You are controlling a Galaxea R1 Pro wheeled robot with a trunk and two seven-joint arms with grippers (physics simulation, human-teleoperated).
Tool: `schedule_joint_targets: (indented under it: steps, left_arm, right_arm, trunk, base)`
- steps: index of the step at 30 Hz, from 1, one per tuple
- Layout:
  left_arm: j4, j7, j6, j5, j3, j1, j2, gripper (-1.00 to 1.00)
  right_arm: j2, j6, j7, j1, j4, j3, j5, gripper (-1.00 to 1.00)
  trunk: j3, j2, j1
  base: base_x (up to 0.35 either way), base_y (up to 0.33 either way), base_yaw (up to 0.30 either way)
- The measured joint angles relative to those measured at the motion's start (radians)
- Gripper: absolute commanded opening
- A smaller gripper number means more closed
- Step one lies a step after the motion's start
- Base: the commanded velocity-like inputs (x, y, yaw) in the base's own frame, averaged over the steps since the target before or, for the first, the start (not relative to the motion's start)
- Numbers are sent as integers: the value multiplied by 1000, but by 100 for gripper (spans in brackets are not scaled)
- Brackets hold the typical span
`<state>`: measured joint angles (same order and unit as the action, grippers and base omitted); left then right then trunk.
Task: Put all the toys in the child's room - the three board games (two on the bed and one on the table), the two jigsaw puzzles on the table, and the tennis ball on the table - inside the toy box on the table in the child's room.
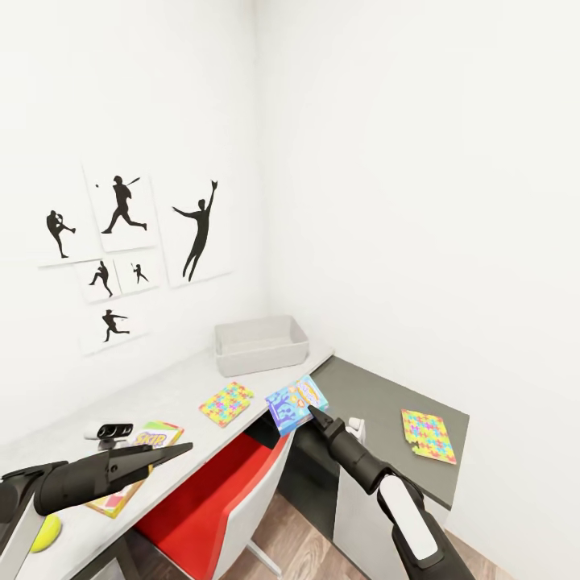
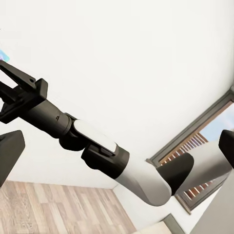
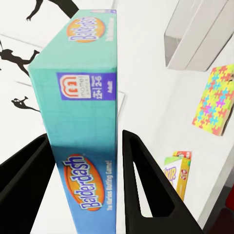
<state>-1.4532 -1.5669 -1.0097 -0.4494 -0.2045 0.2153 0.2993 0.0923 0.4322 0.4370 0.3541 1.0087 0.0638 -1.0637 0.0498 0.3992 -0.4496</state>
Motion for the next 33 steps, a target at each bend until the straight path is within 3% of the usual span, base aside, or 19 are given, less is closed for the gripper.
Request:
schedule_joint_targets:
  steps: [10,15,19,20,21,23,24,28,29,30,32,33]
  left_arm:
    - [0,0,0,-1,-8,0,1,100]
    - [0,0,-2,-1,-13,0,2,100]
    - [0,0,-4,-1,-15,0,0,100]
    - [3,0,-5,-2,-15,0,0,100]
    - [6,0,-5,-2,-15,-1,0,100]
    - [19,0,-6,-3,-17,0,0,100]
    - [29,0,-6,-3,-18,0,1,100]
    - [43,0,-9,-3,-22,0,4,100]
    - [48,0,-13,-3,-27,1,6,100]
    - [50,0,-14,-4,-30,1,7,100]
    - [55,0,-17,-3,-37,4,8,100]
    - [58,0,-20,-4,-44,8,10,100]
  right_arm:
    - [6,2,-3,0,19,2,-2,-100]
    - [8,32,-72,20,80,12,-8,-100]
    - [12,175,-306,157,187,11,-28,-100]
    - [18,212,-395,226,196,10,-26,-100]
    - [22,221,-422,266,205,10,-71,-100]
    - [35,239,-497,351,195,10,-89,-100]
    - [43,248,-549,406,170,9,-89,-100]
    - [62,254,-670,553,60,9,-161,-100]
    - [76,260,-714,632,-30,10,-169,-100]
    - [80,256,-725,663,-63,10,-191,-100]
    - [82,259,-739,712,-139,10,-189,-100]
    - [82,259,-748,759,-222,10,-191,-100]
  trunk:
    - [0,0,0]
    - [0,0,0]
    - [0,0,0]
    - [0,0,0]
    - [0,0,0]
    - [0,0,0]
    - [0,-1,0]
    - [0,0,0]
    - [0,-1,0]
    - [0,0,0]
    - [0,0,0]
    - [0,0,0]
  base:
    - [9,-3,0]
    - [19,-10,0]
    - [3,-2,0]
    - [0,0,0]
    - [0,0,0]
    - [0,0,0]
    - [0,0,0]
    - [0,0,0]
    - [0,0,0]
    - [0,0,0]
    - [0,0,0]
    - [0,0,0]
